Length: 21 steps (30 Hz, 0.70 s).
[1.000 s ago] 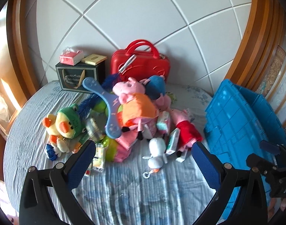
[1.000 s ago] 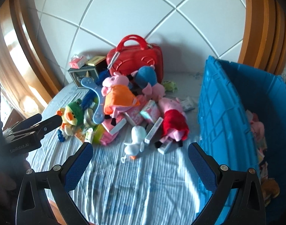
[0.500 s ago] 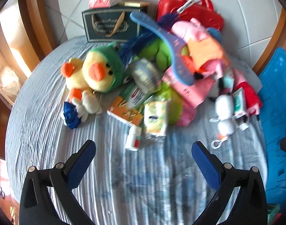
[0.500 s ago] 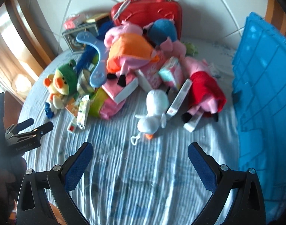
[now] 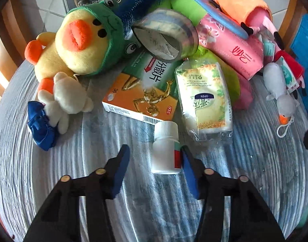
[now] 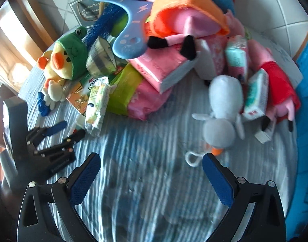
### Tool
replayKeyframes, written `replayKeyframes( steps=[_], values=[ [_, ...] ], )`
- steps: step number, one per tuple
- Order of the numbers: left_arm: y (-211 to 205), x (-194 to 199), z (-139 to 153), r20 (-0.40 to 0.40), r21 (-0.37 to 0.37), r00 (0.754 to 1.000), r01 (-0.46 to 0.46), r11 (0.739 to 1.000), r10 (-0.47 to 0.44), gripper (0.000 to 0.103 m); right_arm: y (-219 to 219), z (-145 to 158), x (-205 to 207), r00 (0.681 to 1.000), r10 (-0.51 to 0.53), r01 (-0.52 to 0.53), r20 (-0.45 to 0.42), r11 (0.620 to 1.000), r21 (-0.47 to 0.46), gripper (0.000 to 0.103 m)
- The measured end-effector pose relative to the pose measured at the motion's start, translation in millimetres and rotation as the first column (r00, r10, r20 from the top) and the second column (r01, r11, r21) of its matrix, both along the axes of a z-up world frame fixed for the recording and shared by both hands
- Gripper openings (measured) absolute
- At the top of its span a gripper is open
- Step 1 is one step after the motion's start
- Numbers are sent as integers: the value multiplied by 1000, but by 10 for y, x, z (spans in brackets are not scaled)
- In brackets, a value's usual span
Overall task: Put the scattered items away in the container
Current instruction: 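Grasp the white pill bottle with the left tool while the right tool grasps a clear wipes packet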
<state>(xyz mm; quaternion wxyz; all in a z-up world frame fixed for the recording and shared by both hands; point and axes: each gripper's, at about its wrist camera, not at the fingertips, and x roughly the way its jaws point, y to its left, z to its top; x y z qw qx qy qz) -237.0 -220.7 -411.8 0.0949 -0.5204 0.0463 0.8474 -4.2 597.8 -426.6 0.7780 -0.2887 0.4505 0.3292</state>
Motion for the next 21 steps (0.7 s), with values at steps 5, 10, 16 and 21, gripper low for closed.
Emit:
replayKeyframes(
  steps=[5,10,16,21],
  values=[
    [-64,30,-41,-50,53,999,26,998,-23,41,344,-218,23,1000,-6,7,-19,1000,6,102],
    [-192,29,-54,-67,90,998,23,996,-17,32,641,-396,-31,999,-7,8,-37,1000,9,92],
    [-411,75,12,-86,124,996,17,992,-6,30,917,-554,-85,998,-7,7,-61,1000,8,69],
    [-571,114,76,-98,137,995,-7,991,21,27,1099,-677,-113,998,1,-3,-68,1000,-21,46]
  ],
)
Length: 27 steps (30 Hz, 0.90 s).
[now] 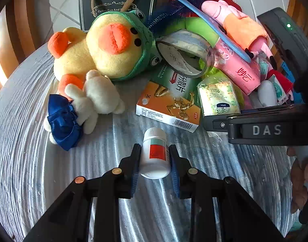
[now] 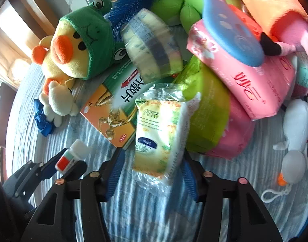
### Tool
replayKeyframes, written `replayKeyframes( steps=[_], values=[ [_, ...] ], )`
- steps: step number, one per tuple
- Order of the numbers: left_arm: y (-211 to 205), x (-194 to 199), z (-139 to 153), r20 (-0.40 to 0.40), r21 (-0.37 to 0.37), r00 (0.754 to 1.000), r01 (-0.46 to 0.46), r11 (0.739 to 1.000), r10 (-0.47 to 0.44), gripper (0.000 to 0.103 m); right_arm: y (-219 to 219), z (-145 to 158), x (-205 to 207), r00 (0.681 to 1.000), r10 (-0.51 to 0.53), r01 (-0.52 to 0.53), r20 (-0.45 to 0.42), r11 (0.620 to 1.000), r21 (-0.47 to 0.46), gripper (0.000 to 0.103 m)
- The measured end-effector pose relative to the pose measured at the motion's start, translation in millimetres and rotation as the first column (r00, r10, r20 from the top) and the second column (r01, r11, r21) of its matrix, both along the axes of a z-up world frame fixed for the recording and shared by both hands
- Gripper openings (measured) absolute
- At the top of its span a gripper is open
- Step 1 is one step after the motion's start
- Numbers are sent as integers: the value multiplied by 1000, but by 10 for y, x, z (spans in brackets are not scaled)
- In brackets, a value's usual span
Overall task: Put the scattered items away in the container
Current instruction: 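Grasp the white pill bottle with the left tool while the right tool grasps a clear wipes packet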
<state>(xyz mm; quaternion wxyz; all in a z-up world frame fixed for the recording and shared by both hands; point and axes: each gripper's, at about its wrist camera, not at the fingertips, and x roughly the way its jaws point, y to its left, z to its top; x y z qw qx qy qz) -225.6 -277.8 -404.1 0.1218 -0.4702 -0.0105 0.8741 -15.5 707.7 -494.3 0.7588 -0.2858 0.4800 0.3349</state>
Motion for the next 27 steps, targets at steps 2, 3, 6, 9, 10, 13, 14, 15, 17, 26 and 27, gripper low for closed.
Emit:
replayKeyframes(
  steps=[2,3,6,9,10,13,14,15,17,26,27],
  values=[
    [-32,20,8,-4,3,1000,-6,1000,6,27,20,-19,11,1000,-11,11,-1,1000,-3,39],
    [-44,36,14,-5,3,1000,-8,1000,8,27,25,-25,14,1000,-11,11,-6,1000,-5,36],
    [-85,44,13,-1,2,1000,-18,1000,18,27,18,16,-17,1000,2,-2,12,1000,-8,25],
    [-104,46,41,0,-4,1000,-25,1000,25,27,-3,72,-54,1000,16,-16,21,1000,-9,20],
    [-109,70,76,-2,-8,1000,-26,1000,26,27,-15,102,-75,999,22,-22,26,1000,-8,20],
    [-91,105,154,-12,-20,999,-35,999,35,27,-53,175,-122,998,38,-38,40,999,-4,19],
    [-90,105,178,-13,-23,999,-45,999,45,27,-70,200,-137,998,45,-45,44,999,-5,19],
    [-96,114,205,-14,-25,998,-56,998,56,27,-91,225,-151,998,51,-51,47,999,-5,19],
    [-102,128,260,-21,-35,997,-75,997,75,27,-137,284,-173,996,66,-66,58,998,-4,19],
    [-79,193,676,-66,-57,990,-126,990,123,27,-381,666,-274,992,92,-95,81,995,28,19],
    [-68,208,738,-73,-57,989,-133,990,129,27,-411,728,-295,992,97,-100,84,994,35,19]
  ],
)
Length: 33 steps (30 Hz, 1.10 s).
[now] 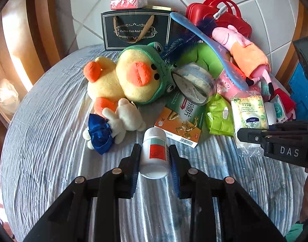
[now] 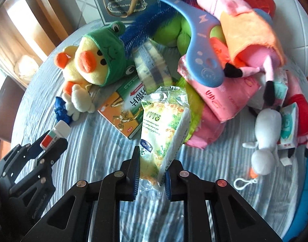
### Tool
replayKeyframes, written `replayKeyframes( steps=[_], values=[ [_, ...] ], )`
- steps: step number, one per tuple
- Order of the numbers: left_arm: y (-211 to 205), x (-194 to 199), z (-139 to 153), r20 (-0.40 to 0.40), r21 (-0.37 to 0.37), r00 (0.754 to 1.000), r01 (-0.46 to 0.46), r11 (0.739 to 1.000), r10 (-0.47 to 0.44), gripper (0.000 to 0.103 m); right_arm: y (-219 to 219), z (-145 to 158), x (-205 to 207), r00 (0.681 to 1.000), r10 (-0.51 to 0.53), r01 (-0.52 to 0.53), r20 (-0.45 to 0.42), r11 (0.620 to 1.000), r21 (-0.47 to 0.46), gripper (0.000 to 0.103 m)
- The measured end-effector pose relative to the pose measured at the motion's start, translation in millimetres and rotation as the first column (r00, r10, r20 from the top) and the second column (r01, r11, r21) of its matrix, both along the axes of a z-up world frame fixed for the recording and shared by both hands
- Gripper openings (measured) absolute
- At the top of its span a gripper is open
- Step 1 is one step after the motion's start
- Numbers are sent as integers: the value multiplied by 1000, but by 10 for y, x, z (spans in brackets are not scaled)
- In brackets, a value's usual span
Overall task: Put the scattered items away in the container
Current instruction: 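Grasp the white pill bottle with the left tool while the right tool grasps a clear wipes packet, then lift the pill bottle with the left tool while the right tool carries the wipes packet to the bin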
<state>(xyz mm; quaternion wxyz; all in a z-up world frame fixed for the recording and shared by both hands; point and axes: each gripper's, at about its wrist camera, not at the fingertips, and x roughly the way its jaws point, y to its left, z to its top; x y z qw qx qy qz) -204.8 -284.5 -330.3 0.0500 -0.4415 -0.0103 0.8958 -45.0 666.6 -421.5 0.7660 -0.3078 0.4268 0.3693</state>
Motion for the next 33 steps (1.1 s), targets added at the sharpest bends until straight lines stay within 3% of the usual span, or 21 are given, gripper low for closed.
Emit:
replayKeyframes(
  steps=[10,33],
  values=[
    [198,184,586,-66,-4,997,-33,999,33,27,-122,471,-270,997,65,-67,33,996,65,19],
    [1057,728,1865,-200,-30,978,-70,997,62,27,-1378,1721,-414,972,214,-228,99,959,167,19]
  ],
)
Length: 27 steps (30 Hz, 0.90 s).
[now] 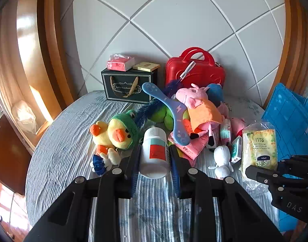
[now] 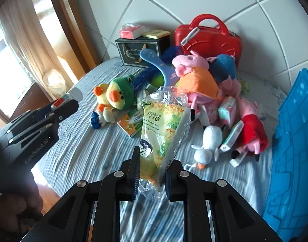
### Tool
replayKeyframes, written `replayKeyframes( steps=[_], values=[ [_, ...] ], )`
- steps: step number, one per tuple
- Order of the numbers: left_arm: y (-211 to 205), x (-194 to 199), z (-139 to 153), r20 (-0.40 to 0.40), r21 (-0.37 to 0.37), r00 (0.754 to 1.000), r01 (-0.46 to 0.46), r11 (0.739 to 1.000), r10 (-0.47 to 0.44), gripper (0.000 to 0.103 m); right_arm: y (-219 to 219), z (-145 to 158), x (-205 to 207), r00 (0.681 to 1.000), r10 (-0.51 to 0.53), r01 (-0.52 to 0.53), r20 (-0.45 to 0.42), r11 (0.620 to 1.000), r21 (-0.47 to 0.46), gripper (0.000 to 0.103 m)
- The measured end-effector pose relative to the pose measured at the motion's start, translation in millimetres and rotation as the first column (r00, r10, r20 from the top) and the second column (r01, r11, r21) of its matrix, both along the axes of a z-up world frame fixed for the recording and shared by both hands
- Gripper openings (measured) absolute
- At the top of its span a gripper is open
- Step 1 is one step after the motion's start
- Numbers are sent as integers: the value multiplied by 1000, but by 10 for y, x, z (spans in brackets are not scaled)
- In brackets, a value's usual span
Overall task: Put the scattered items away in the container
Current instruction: 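Lift the pill bottle with the left tool while the right tool carries the wipes packet to the bin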
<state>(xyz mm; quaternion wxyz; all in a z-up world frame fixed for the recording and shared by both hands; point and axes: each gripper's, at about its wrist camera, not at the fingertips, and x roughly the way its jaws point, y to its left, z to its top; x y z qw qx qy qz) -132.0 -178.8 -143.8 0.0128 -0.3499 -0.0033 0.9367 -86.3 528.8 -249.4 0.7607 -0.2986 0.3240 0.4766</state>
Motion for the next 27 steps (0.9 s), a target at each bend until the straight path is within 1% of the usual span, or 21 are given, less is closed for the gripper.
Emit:
replayKeyframes(
  steps=[11,21,27],
  values=[
    [375,203,499,-72,-18,997,-35,999,33,27,-456,409,154,999,40,-41,16,998,40,19],
    [832,288,896,-134,-35,991,-22,999,17,27,-791,812,257,996,81,-83,28,992,96,19],
    [1158,347,1035,-164,-37,986,2,999,-8,27,-1038,999,373,995,91,-95,40,988,119,19]
  ],
)
